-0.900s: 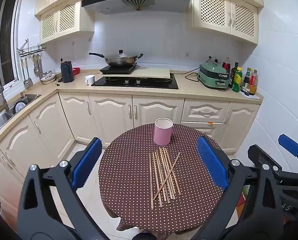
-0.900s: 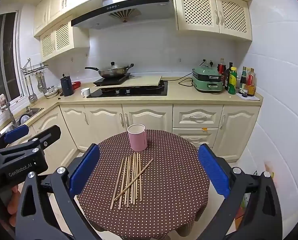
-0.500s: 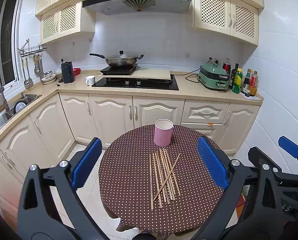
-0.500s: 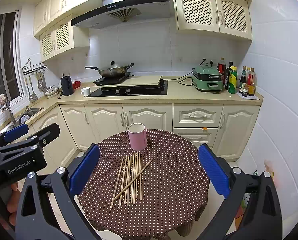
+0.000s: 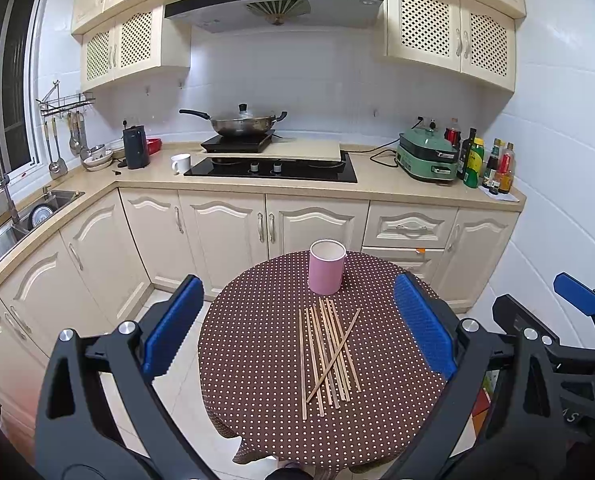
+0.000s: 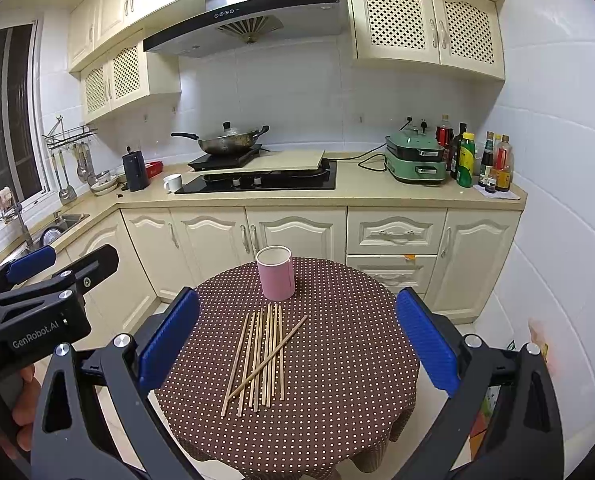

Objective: Organize utensils

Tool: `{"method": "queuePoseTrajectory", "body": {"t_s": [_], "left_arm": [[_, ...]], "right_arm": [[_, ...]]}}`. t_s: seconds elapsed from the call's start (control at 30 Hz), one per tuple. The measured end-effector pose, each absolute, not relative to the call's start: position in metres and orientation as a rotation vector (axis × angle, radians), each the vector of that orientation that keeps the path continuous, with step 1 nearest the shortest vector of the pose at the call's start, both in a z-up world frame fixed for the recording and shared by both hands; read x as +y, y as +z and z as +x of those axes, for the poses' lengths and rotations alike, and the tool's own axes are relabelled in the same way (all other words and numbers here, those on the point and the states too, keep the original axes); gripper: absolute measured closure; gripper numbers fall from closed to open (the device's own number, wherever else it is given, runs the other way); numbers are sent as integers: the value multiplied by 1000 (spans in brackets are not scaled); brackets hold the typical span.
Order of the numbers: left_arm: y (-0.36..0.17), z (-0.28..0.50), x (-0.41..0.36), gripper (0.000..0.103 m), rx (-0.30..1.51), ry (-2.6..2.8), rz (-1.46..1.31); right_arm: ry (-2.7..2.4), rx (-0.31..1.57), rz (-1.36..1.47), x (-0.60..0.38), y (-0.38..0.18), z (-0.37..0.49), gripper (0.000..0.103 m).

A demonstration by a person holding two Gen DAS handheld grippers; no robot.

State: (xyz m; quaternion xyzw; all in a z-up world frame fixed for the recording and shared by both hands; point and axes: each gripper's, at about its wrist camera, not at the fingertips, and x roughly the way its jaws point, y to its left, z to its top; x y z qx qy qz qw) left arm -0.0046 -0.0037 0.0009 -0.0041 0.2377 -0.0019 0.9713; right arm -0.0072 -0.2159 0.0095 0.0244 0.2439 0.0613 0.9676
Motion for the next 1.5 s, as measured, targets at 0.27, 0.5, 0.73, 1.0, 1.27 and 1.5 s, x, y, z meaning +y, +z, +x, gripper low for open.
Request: {"method": "queuePoseTrajectory", "body": {"t_s": [0.27, 0.5, 0.73, 1.0, 1.27, 1.5], "left_arm": [[1, -3, -5, 9, 483, -2, -4], [1, -1, -1, 9, 488, -2, -17], [-1, 0, -1, 9, 494, 0, -11], [-7, 4, 1, 9, 517, -3, -9], [-17, 12, 2, 9, 554, -29, -4], [-33, 26, -1, 9, 621, -61, 18]], "right_arm": [[131, 497, 57, -217, 8, -8, 8], [138, 500, 49, -216, 9, -6, 8], [136, 506, 29, -215, 9, -3, 8], [142, 510, 52, -216, 4, -1, 8], [145, 548, 62, -215, -8, 6, 8], [141, 643, 96, -217, -24, 19, 8]]}}
